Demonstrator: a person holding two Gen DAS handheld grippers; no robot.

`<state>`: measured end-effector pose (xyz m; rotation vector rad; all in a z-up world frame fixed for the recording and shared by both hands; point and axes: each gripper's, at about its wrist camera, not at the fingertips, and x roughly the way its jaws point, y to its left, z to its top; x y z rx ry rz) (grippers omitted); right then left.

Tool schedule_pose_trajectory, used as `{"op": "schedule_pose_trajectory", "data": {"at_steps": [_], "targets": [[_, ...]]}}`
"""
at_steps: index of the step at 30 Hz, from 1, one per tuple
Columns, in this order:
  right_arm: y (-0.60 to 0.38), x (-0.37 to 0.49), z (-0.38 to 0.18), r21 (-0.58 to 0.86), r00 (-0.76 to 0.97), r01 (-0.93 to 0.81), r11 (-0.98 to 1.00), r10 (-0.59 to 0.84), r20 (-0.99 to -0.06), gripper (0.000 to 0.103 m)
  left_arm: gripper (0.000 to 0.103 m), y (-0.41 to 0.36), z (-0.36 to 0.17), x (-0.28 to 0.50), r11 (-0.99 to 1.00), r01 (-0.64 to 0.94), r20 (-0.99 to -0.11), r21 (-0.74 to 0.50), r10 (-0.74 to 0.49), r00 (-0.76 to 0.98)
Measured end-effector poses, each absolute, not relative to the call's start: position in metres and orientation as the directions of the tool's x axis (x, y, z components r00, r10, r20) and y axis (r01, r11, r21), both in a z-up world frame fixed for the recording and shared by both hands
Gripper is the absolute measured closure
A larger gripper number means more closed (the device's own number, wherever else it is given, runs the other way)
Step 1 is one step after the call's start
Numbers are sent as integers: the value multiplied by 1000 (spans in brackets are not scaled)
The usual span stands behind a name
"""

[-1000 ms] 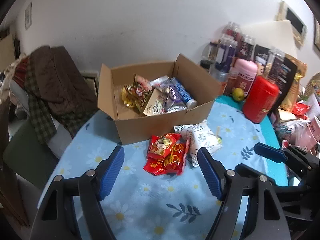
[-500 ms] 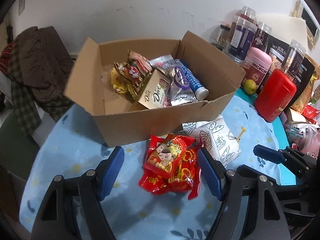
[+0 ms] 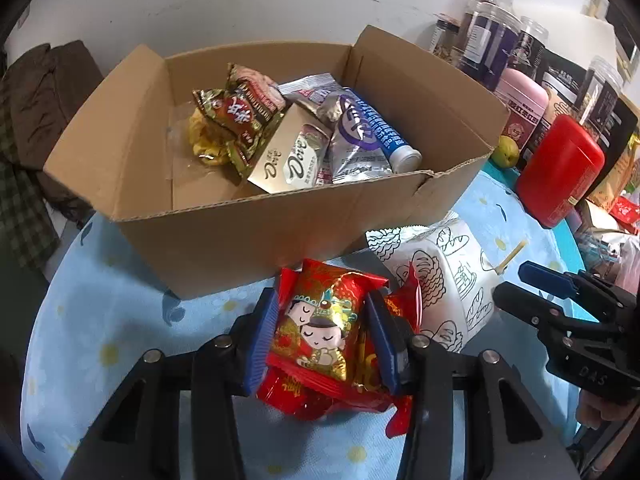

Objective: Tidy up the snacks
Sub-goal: 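Grasp the red snack packet with the left tool while the right tool grasps the white bread-print bag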

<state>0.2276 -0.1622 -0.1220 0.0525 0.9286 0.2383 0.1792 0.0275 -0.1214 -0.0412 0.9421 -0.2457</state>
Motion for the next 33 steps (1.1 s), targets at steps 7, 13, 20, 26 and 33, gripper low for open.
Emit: {"op": "schedule_pose_trajectory", "data": {"at_steps": [7,13,20,26,33], "targets": [[-167,235,-124,173,574,-179,969,246,-781,53,58,33,-125,180,965,190,-797,-179,-256,547],[-165,234,-121,217,557,-184,959,283,-780,53,66,45,-129,181,964,163,-806,-209,-264,530],[-145,222,-111,242,538,-260,935,348,-768,53,67,59,-123,164,956,159,-787,-246,-293,543],[-124,224,-109,223,524,-333,916,376,-764,53,67,63,-119,153,961,166,-789,-220,-275,549],[-106,237,-116,67,556,-343,937,260,-790,34,67,71,-129,148,967,140,-810,-212,-254,529]]}}
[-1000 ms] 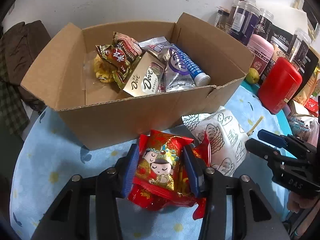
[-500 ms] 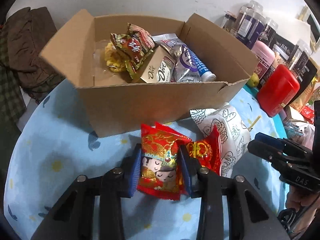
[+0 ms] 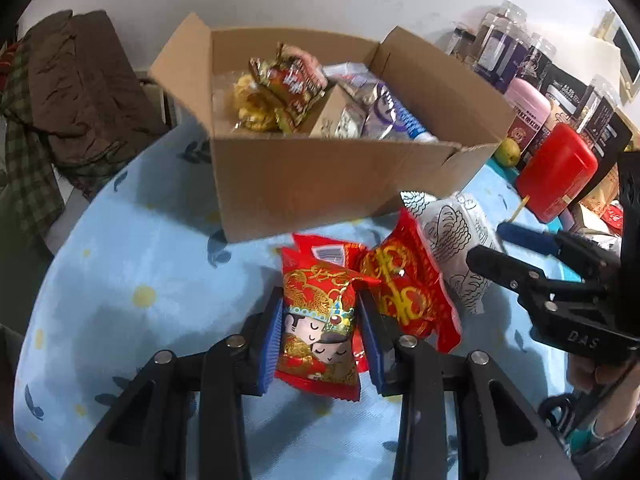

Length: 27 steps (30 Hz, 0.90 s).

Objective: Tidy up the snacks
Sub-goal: 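Grasp the red snack packet with the left tool while the right tool grasps the white bread-print bag, then lift the red packet and white bag over the cardboard box with both tools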

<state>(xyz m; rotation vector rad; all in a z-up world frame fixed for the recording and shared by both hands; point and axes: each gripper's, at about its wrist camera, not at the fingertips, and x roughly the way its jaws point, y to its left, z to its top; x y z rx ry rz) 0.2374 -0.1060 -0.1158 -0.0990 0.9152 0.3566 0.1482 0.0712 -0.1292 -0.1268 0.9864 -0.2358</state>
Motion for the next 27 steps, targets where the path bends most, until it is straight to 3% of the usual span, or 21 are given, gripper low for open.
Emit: {"op": "schedule_pose_trajectory", "data": {"at_steps": [4,8,11,27], "targets": [[-100,251,-134,62,500,-356,933,246,-831,33,67,74,-143,147,971,125,-834,-204,-239,497],[-101,258,-147,80,478,-328,941,238,-846,48,68,76,-143,142,972,125,-825,-201,-237,514],[-103,254,-145,100,460,-334,937,254,-851,50,69,77,-139,137,971,124,-817,-203,-238,525],[-107,188,-129,183,440,-344,921,331,-835,51,71,76,-113,93,962,158,-792,-224,-274,546]]}}
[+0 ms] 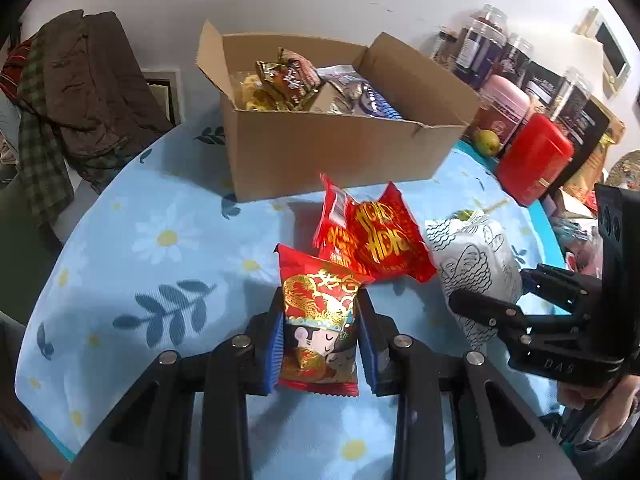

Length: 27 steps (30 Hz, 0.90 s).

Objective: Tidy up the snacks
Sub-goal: 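Lift the red packet and white bag over the cardboard box with both tools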

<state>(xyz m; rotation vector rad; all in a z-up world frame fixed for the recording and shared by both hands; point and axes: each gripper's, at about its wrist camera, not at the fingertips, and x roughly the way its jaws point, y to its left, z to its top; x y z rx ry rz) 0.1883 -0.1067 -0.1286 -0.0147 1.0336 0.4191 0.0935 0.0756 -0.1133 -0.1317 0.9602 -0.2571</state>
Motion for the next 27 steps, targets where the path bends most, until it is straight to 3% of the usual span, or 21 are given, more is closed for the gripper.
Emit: {"op": "schedule_pose_trajectory", "data": {"at_steps": [15,27], "targets": [[-115,135,-118,198,459,-357,913,356,-814,51,71,51,-103,59,946,225,-776,-234,-321,543],[-129,112,-76,157,544,-376,913,355,-760,51,71,27,-59,52,921,319,-704,-224,-379,600]]}}
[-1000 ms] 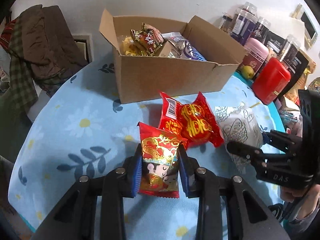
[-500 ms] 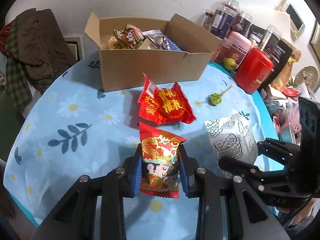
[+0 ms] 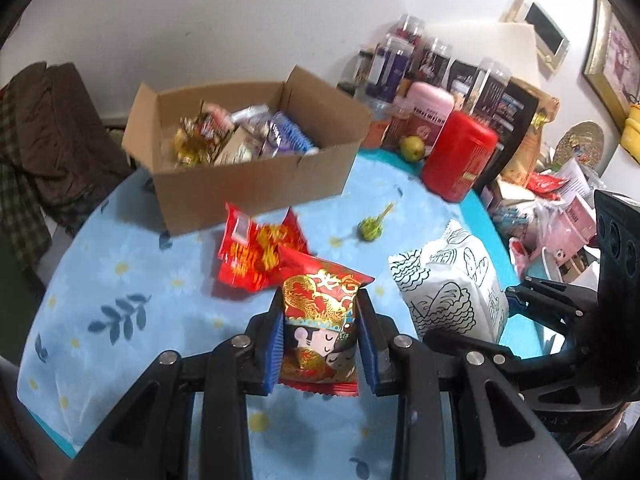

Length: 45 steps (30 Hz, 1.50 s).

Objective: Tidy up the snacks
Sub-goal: 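Lift the red packet and white bag over the cardboard box with both tools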

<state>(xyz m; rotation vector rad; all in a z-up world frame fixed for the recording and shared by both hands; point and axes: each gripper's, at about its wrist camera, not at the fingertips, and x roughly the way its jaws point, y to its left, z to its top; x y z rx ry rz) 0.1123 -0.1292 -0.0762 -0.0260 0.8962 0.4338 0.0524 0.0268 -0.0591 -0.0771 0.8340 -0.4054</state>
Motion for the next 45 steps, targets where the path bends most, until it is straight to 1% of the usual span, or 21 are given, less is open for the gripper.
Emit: {"op": "schedule_pose_trajectory", "data": {"at_steps": [10,23,29,35,45], "targets": [[-127,124,-30,91,619,-391,916,335,-710,51,71,25,-14,66,913,353,-620,-204,-399,676],[-125,159,23,61,693,-400,914,345,-633,51,71,25,31,98,906,377,-522,-191,-419,743],[-124,183,43,47,720,-401,915,347,-601,51,71,25,53,120,907,383,-460,-177,-420,782],[-120,213,54,26,743,-399,917,340,-576,51,71,30,68,149,922,355,-423,-153,-386,820],[-104,275,62,35,752,-419,907,368,-547,51,71,57,74,214,951,268,-402,-156,-309,862]]}}
